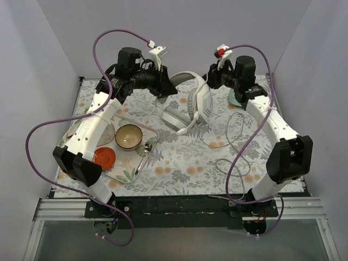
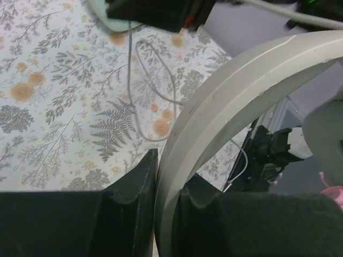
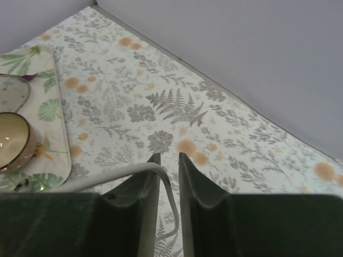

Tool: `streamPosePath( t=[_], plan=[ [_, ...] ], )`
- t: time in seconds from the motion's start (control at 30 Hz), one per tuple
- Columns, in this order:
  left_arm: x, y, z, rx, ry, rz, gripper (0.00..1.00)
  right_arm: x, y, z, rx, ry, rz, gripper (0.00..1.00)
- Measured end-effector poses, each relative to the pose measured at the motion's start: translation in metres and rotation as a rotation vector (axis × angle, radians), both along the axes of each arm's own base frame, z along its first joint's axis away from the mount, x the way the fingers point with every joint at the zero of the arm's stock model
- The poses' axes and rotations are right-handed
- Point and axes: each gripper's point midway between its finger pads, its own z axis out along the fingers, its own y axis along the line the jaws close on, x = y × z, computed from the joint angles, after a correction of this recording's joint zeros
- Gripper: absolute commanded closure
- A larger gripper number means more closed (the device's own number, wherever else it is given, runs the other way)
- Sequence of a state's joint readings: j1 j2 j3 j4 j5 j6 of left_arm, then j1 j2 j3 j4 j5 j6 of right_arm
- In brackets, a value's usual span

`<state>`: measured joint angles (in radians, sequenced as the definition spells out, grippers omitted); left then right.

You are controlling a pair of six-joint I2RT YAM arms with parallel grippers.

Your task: Wrap the headphones

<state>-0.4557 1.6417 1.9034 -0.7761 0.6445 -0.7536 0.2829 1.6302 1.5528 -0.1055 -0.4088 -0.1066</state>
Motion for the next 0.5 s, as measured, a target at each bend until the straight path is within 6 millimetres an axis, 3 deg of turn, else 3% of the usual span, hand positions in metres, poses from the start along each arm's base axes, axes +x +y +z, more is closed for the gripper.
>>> streamPosePath(
  t=[0.13, 0.23, 0.37, 0.5],
  plan=[
    [0.0, -0.006, 0.035, -0.09, 0.012, 0.027, 1.0, -0.013, 0.026, -0.04, 0.11, 0.037, 0.096, 0.51],
    [0.003, -0.005, 0.078, -0.172, -0.038, 0.072, 1.0, -0.029, 0.048, -0.07, 0.168, 0.065, 0.144, 0.49],
    [0.007, 0.006, 0.132, -0.279, -0.083, 0.146, 1.0, -0.043, 0.077, -0.076, 0.24, 0.034, 0.19, 0.47],
    [0.023, 0.034, 0.176, -0.379, -0.122, 0.261, 1.0, -0.049, 0.103, -0.087, 0.28, 0.013, 0.207, 0.47]
  ],
)
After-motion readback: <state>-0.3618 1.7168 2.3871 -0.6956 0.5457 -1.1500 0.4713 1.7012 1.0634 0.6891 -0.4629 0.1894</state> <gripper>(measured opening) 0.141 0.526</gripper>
